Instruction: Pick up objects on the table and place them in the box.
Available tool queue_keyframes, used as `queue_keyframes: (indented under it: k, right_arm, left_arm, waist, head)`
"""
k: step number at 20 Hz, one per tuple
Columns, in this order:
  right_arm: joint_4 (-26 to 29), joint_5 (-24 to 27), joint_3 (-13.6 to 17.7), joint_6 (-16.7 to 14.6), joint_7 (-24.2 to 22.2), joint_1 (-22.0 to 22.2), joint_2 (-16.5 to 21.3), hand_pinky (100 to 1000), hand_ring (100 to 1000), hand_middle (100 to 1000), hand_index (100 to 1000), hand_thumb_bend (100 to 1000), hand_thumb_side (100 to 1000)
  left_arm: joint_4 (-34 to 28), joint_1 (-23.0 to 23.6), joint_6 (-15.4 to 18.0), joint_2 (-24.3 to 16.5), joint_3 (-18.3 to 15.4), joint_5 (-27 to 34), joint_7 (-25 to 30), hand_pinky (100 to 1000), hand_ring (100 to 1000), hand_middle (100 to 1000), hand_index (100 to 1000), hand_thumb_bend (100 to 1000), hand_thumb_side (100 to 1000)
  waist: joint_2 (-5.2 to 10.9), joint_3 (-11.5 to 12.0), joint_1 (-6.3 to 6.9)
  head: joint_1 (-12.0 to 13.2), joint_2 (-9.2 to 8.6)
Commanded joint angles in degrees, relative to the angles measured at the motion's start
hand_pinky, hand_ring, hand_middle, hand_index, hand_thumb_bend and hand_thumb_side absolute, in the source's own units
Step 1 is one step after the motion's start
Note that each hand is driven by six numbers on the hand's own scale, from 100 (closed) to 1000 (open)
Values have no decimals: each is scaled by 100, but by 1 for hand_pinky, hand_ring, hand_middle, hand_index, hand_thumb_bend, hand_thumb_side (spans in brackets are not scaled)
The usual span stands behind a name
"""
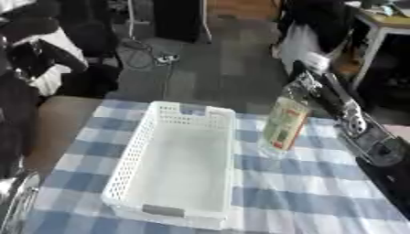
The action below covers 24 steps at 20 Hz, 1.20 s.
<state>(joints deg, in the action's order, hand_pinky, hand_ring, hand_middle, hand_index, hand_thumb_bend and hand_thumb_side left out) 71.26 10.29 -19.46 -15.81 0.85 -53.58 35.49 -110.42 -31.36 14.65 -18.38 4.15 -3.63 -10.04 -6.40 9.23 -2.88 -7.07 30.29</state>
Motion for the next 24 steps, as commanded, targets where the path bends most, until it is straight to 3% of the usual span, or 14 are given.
queue_keyframes:
  k: [1, 10, 11, 12, 24]
  right_arm:
    - [432, 272, -91, 221, -102, -191, 174, 100, 100, 100, 131, 100, 781]
    - [968, 732, -349, 534, -369, -351, 20, 100, 100, 100, 131, 100, 787]
    - [991, 782, -364, 564, -383, -370, -16, 100, 100, 100, 131, 100, 860]
    - [1009, 824, -376, 590, -393, -387, -49, 100, 100, 100, 131, 100, 789]
    - [858, 924, -494, 619, -527, -490, -517, 100, 100, 100, 132, 100, 801]
  left_arm:
    - [-13, -51, -12, -114, -47, -42, -23, 515, 458, 800, 753, 265, 972]
    - [7, -77, -38, -85, -10, -49, 14, 515, 457, 800, 752, 265, 972]
    - [7, -85, -40, -77, -6, -48, 17, 515, 457, 799, 752, 277, 966]
    - [9, -94, -41, -68, -3, -47, 21, 515, 457, 800, 752, 266, 972]
    - [-8, -292, -64, 79, 37, -17, 68, 517, 460, 798, 752, 263, 974]
  waist:
    - [131, -19, 39]
    - [136, -9, 45]
    - [135, 3, 38]
    - [134, 17, 32]
    - [81, 241, -28]
  head:
    - [-32, 234]
    - [-12, 384]
    - [-10, 383]
    - [-6, 378]
    - [79, 348]
